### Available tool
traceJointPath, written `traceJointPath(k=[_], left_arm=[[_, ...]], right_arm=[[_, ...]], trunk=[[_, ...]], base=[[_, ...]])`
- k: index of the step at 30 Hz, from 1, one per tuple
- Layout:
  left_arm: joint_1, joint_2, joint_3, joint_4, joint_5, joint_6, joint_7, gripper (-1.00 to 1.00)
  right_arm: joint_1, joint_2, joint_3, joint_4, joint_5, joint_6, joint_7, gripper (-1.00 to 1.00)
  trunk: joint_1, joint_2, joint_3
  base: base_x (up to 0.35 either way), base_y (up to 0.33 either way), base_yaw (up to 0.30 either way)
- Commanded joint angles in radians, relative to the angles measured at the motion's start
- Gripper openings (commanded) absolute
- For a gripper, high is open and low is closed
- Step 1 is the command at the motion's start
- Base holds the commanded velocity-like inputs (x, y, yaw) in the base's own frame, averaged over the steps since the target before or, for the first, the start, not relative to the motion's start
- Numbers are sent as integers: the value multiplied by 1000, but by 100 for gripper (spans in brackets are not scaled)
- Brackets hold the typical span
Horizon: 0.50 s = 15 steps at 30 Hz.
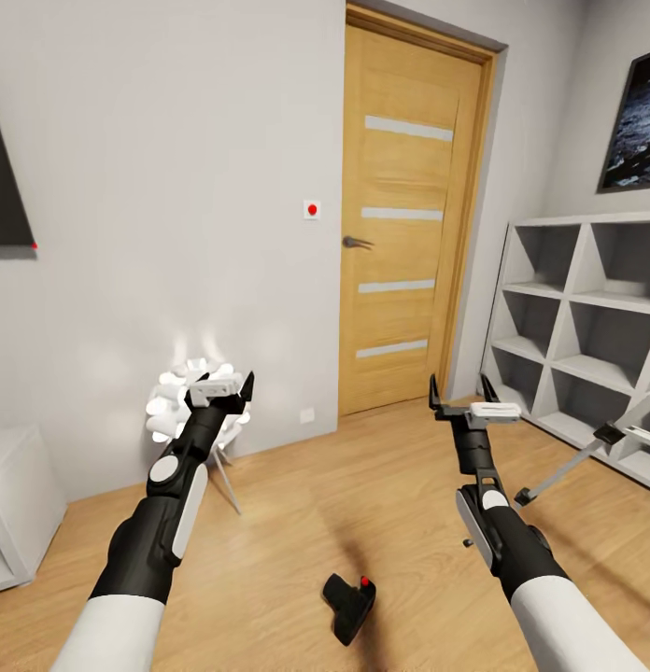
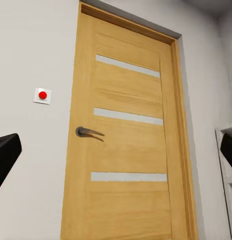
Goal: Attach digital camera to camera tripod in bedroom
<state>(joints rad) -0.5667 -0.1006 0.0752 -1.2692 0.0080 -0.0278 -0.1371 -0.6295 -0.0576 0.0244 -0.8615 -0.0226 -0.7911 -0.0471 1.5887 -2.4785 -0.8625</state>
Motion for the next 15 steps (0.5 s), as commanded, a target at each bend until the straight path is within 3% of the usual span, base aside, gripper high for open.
traceJointPath(k=[1,5,15], left_arm=[[-1,-1,4,0,1,-3,-8,100],[-1,-1,3,-2,0,-7,-8,100],[-1,-7,2,-55,1,-2,-3,100]], right_arm=[[-1,-1,3,0,-2,-7,-11,100],[-1,-1,4,-1,-3,-14,-16,100],[-1,-2,9,-36,0,-123,-6,100]], trunk=[[0,0,-1],[11,-21,-10],[16,-24,-49]], base=[[0,0,0],[0,0,0],[0,0,0]])
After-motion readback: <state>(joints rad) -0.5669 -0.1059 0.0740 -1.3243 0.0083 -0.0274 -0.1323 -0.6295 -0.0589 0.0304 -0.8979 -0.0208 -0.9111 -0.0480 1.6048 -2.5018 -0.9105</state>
